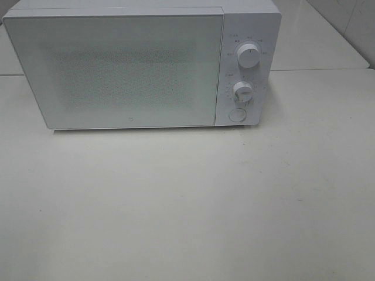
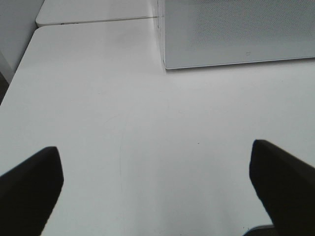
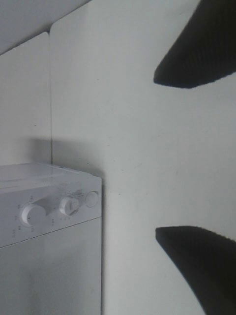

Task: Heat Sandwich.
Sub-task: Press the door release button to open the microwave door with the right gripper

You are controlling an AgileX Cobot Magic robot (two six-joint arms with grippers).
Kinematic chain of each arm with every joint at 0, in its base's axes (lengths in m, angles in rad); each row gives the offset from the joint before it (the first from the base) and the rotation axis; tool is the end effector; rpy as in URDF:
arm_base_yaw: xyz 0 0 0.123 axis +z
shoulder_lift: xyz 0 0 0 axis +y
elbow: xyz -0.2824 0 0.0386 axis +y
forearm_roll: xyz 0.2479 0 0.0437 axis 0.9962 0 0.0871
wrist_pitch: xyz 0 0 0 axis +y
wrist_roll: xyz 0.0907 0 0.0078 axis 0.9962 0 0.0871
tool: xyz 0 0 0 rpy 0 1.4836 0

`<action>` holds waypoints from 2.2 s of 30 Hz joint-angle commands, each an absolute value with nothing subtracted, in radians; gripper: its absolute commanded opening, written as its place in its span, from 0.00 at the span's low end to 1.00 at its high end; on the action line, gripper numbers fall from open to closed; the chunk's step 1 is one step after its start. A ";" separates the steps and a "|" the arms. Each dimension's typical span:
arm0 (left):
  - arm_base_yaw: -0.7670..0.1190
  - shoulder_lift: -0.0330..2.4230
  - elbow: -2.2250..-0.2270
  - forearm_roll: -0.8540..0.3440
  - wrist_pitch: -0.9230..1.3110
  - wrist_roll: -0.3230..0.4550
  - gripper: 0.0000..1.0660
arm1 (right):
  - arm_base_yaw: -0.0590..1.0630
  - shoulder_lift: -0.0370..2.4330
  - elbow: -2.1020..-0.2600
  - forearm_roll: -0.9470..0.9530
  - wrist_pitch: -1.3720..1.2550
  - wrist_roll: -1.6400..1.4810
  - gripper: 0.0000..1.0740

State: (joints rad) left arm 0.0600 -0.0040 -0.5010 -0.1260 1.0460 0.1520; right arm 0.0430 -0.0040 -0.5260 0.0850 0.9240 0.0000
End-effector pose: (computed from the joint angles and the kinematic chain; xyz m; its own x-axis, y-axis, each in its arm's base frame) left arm -0.0047 -0.0102 0.2791 -0.4294 0.0623 -0.9010 0.0764 0.9965 0.0325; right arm -0.0044 0.0060 0.2961 -0.3052 0.0381 -0.9515 -0.0919 0.9934 0.0692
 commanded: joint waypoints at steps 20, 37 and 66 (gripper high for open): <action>0.054 -0.027 -0.497 -0.134 1.040 0.151 0.92 | 0.040 0.324 -0.490 0.091 0.498 0.011 0.70; 0.054 -0.027 -0.497 -0.134 1.040 0.151 0.92 | 0.040 0.630 -0.490 0.091 0.242 0.011 0.70; 0.054 -0.027 -0.497 -0.134 1.040 0.151 0.92 | 0.040 1.120 -0.489 0.087 -0.400 0.000 0.70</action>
State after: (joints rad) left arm 0.0600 -0.0040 -0.5010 -0.1260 1.0460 0.1520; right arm 0.0430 1.1010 -0.4900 0.0870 -0.3460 0.0000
